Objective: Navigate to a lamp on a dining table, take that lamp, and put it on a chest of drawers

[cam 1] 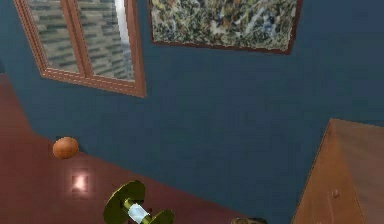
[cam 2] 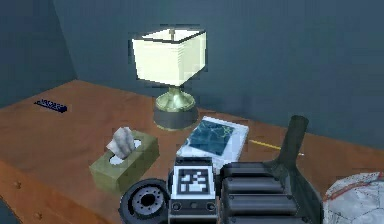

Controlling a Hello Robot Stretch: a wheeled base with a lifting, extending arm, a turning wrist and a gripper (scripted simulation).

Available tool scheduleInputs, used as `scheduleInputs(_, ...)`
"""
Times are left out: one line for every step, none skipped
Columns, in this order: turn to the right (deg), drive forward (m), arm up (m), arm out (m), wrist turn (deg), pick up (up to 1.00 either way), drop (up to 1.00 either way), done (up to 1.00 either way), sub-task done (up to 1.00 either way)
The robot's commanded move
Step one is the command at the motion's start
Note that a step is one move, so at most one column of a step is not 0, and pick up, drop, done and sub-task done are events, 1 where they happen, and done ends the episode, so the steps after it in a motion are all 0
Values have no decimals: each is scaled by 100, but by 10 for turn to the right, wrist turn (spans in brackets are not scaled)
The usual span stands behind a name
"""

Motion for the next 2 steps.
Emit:
scheduleInputs(180, 0, 0, 0, 0, 0, 0, 0, 0)
scheduleInputs(-180, 0, 0, 0, 0, 0, 0, 0, 0)
